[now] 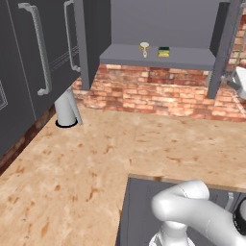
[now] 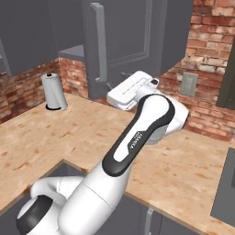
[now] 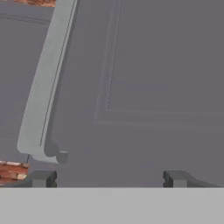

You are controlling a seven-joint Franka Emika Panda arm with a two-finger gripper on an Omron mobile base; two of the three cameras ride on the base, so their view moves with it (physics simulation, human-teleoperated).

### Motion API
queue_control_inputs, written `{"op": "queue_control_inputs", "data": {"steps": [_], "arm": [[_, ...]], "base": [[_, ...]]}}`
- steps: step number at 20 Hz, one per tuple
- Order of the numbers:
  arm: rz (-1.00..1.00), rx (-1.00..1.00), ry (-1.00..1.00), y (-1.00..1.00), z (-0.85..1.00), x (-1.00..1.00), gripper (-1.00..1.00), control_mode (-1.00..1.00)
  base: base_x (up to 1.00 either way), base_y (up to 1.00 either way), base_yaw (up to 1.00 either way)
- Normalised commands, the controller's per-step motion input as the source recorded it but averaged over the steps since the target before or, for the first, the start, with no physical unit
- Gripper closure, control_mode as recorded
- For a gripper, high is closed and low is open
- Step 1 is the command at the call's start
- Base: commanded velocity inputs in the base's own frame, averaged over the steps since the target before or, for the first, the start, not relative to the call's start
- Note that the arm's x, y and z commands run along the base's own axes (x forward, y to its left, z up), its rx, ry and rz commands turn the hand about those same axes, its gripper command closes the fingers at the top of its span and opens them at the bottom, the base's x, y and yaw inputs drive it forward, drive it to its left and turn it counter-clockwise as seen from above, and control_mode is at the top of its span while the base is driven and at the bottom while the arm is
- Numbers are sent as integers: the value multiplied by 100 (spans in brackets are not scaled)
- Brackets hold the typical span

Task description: Pick up the dish brush and sponge from the sink, and place them back in the cabinet, and close the cabinet doors.

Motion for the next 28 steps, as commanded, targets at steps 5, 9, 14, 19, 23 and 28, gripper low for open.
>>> {"op": "queue_control_inputs", "data": {"steps": [5, 9, 14, 19, 23, 28], "arm": [[-2, 0, 0, 39, 0, 41, -100, -100], [-6, 0, 0, 45, 0, 39, -100, -100], [-11, 0, 0, 45, 0, 33, -100, -100], [-19, 0, 0, 45, 0, 31, -100, -100], [-20, 0, 0, 39, 2, 30, -100, -100], [-20, 0, 0, 37, 5, 30, -100, -100]], "base": [[0, 0, 0], [0, 0, 0], [0, 0, 0], [0, 0, 0], [0, 0, 0], [0, 0, 0]]}}
